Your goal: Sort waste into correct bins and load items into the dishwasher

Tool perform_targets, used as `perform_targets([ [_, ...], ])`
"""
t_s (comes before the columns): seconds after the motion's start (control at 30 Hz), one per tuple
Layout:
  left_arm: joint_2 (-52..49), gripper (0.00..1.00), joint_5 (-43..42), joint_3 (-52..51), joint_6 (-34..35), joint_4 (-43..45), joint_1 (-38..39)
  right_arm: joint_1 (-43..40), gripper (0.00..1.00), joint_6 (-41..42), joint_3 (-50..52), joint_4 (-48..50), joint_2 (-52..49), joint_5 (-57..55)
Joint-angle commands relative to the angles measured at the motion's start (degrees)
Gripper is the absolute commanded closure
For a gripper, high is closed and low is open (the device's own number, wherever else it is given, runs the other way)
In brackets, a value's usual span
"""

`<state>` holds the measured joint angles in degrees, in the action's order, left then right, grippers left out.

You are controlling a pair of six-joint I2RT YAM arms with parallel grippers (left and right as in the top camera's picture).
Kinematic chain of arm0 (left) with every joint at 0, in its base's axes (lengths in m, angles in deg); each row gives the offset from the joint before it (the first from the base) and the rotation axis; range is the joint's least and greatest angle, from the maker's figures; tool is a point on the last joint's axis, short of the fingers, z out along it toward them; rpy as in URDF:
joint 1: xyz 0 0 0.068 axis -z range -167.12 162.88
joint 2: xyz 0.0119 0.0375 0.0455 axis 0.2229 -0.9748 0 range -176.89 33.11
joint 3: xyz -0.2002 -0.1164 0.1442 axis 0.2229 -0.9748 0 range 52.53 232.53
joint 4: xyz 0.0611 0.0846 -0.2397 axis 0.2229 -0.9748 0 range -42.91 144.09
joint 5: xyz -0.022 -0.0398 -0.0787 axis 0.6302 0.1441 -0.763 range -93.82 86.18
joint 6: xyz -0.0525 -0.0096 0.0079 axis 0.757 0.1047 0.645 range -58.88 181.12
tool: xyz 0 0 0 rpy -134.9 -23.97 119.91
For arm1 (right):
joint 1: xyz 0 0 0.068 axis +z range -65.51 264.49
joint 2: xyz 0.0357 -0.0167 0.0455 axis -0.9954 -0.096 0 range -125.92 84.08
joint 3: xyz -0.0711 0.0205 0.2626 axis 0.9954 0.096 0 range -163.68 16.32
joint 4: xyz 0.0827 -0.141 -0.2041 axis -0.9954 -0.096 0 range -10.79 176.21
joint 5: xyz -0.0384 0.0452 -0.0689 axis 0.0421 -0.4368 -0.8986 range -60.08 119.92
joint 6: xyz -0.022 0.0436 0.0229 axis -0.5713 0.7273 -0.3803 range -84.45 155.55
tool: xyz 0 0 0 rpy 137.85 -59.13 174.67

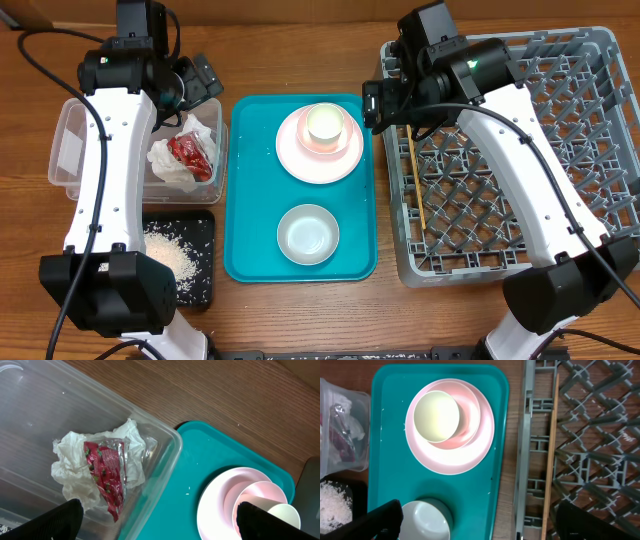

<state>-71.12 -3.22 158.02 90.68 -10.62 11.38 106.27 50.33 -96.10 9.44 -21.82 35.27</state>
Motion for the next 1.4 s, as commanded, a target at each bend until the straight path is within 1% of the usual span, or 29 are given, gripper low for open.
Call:
perform_targets([
  [0.0,0.79,0.00,-0.22,0.83,-0.68,0.22,0.35,-0.15,0.00,0.02,-0.92,-0.35,1.22,2.38],
  [0.2,0.79,0.00,-0.22,0.83,-0.68,0.22,0.35,-0.15,0.00,-0.02,0.52,-0.48,1.22,7.02],
  [0.5,0.79,0.00,-0.22,0.83,-0.68,0.24,0.35,0.61,0.00,-0.02,1.09,-0.22,1.20,8.70],
  [0.63,0.79,0.00,-0.22,0.83,-0.68,0.24,0.35,1.66,0.00,-0.02,1.11,1.49,1.14,8.63],
  [0.73,0.79,0.00,-0.22,0.83,-0.68,0.22,0.35,2.19,0.02,-0.02,1.11,3.28,0.92,8.66],
  [0.8,0.79,0.00,-0.22,0.83,-0.68,0.22,0.35,2.34,0.05,-0.02,1.11,4.02,0.63,8.68],
  [0.87,0.79,0.00,-0.22,0.83,-0.68,0.22,0.35,2.34,0.09,0.00,1.11,4.39,0.31,8.68],
  [0.93,0.79,0.00,-0.22,0.83,-0.68,0.22,0.35,2.34,0.19,-0.02,1.36,4.74,-0.13,8.70],
  [1.0,0.79,0.00,-0.22,0.83,-0.68,0.22,0.35,2.38,0.29,0.00,1.95,5.31,-0.55,8.72],
  [1.07,0.79,0.00,-0.22,0.83,-0.68,0.22,0.35,2.45,0.42,0.00,3.34,6.58,-0.63,8.74],
  [1.1,0.79,0.00,-0.22,0.83,-0.68,0.24,0.35,2.56,0.46,0.00,4.44,7.65,-0.63,8.74],
  [1.17,0.79,0.00,-0.22,0.83,-0.68,0.22,0.35,2.89,0.60,0.00,6.38,9.94,-0.63,8.87],
  [1.23,0.79,0.00,-0.22,0.83,-0.68,0.22,0.35,3.26,0.69,0.04,8.55,12.68,-0.66,8.94],
  [1.37,0.79,0.00,-0.22,0.83,-0.68,0.22,0.35,4.22,0.73,0.07,12.15,17.92,-0.70,8.94],
])
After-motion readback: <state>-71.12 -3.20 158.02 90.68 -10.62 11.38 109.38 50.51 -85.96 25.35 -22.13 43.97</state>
